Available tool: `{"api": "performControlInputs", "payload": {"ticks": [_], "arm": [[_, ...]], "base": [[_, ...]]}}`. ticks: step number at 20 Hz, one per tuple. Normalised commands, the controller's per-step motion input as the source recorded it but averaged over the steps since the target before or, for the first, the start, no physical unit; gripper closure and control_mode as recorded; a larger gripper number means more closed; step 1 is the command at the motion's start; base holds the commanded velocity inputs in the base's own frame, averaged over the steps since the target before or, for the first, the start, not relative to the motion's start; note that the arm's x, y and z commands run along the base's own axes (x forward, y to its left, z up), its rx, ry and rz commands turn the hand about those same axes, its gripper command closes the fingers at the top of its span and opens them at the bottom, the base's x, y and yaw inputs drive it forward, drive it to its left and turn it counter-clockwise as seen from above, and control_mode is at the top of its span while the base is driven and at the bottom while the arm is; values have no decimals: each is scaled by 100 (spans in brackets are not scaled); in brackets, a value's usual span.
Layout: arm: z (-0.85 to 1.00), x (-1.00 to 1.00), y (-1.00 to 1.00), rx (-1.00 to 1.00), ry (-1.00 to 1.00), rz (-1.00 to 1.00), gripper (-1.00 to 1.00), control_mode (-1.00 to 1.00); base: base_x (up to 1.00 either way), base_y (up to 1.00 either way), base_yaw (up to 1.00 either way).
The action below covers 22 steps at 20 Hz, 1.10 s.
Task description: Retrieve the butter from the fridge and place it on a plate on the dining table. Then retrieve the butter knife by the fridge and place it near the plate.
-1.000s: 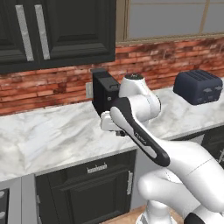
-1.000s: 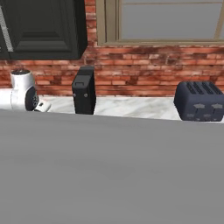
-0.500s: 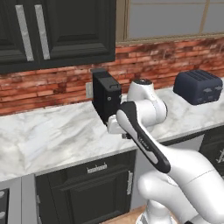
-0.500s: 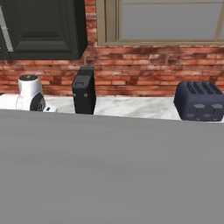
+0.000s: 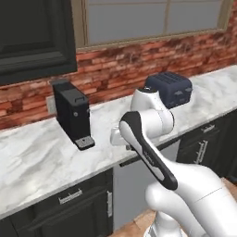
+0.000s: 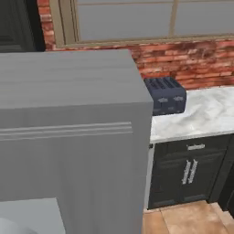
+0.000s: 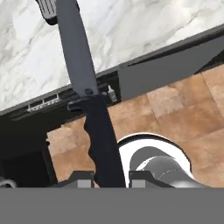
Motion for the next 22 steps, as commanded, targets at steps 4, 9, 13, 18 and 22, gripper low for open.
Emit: {"api": "performControlInputs", "payload": {"ticks": [4,9,13,18,22], "arm": [[0,0,0,0,0,0,100,100],[0,0,0,0,0,0,100,100],[0,0,0,0,0,0,100,100],[0,0,0,0,0,0,100,100],[0,0,0,0,0,0,100,100]], "base": [[0,-72,-61],[0,-87,-59],[2,-63,-66],[16,-37,-67],[30,-1,-63]]}}
